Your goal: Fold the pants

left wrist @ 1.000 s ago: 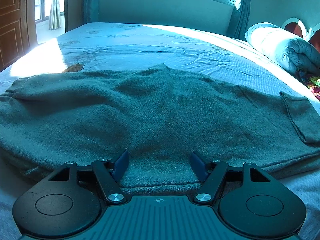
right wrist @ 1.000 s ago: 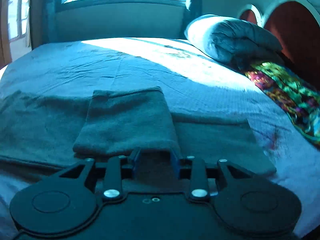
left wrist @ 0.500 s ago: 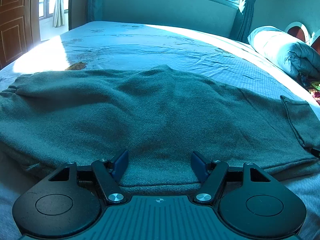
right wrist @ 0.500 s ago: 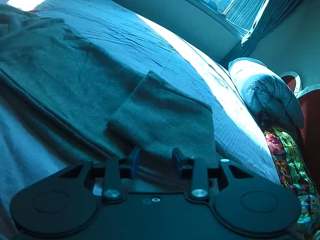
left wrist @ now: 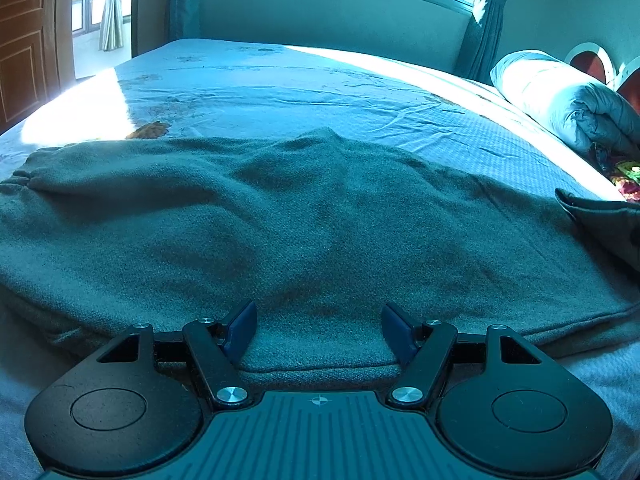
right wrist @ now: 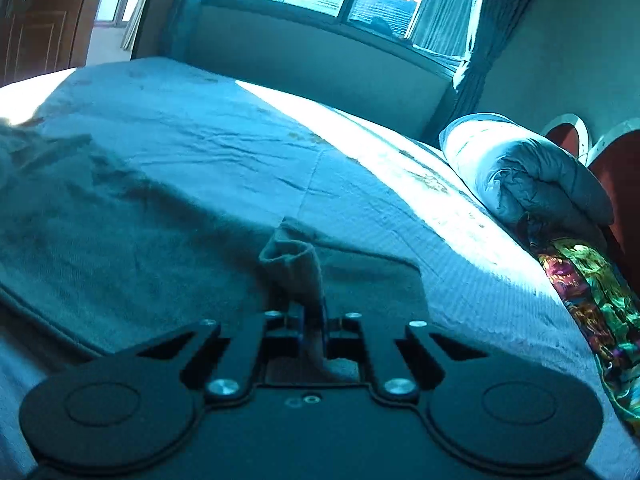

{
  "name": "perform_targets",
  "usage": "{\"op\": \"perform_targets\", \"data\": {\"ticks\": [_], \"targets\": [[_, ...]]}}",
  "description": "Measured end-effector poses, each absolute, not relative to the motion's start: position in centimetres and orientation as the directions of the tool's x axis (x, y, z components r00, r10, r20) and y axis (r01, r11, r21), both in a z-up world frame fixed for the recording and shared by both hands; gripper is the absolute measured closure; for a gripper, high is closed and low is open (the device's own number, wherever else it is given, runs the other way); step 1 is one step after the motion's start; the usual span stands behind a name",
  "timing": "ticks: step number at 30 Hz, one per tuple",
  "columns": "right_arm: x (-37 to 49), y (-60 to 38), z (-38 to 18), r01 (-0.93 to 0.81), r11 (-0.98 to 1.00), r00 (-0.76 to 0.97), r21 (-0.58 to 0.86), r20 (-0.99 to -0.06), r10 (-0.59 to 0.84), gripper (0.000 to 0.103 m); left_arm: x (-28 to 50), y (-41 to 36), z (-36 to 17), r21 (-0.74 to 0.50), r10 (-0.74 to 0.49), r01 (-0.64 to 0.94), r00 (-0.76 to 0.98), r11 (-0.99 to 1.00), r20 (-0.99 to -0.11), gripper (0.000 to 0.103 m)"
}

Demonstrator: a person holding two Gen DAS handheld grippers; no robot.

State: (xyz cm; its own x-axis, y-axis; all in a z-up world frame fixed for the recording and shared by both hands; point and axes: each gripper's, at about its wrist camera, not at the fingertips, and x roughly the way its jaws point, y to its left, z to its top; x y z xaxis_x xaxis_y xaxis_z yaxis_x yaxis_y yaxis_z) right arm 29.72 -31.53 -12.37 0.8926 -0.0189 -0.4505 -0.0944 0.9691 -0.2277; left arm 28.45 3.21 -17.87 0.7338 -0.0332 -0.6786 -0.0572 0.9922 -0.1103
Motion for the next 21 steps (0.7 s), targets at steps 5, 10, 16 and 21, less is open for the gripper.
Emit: {"op": "perform_targets", "data": {"ticks": [5,10,16,21], "targets": [[28.4,-37.3,-5.5,0.018,0.998,0.946,-0.062,-0.321,-0.037,0.103,28.7,3.4,-17.7,-0.106,-0.045,-0.038,0.725,0.994,-0.687,0.034],[26.5,-45.4,-3.2,0.152,0.979,0.949,0.136,-0.297,-0.106,0.103,28.7,3.6,-17.4,-0.102,-0.057,-0.020,0.717,0.995,-0.695,0.034],[25.2,-54.5,-12.1,0.346,0.876,0.861,0.336,-0.486,-0.154,0.103,28.9,3.5,-17.4,-0.083,-0.058,0.000,0.709,0.997,-0.703,0.034],[24.6,-56.6,-17.0,0.385,0.803,0.841,0.455,-0.532,-0.101,0.103,29.2,3.5,-17.2,-0.075,-0.060,0.010,0.696,0.997,-0.716,0.033]]}}
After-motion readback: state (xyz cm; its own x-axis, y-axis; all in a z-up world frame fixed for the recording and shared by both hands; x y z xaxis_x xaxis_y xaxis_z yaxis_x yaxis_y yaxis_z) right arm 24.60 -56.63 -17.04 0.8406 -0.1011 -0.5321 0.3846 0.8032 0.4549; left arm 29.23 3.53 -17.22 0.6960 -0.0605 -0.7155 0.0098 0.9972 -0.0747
